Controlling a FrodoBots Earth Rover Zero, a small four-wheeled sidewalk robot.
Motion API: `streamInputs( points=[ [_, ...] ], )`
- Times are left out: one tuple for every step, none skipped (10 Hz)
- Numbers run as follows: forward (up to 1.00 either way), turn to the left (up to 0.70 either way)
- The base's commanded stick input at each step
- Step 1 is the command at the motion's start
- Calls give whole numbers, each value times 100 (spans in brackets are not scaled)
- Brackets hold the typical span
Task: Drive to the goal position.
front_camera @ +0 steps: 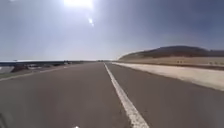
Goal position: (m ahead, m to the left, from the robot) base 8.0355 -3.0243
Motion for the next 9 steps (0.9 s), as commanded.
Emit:
streamInputs(
  points=[
    [100, 0],
    [100, 0],
    [100, 0],
    [100, 0],
    [100, 0],
    [100, 0],
    [100, 0],
    [100, 0],
    [100, 0]
  ],
)
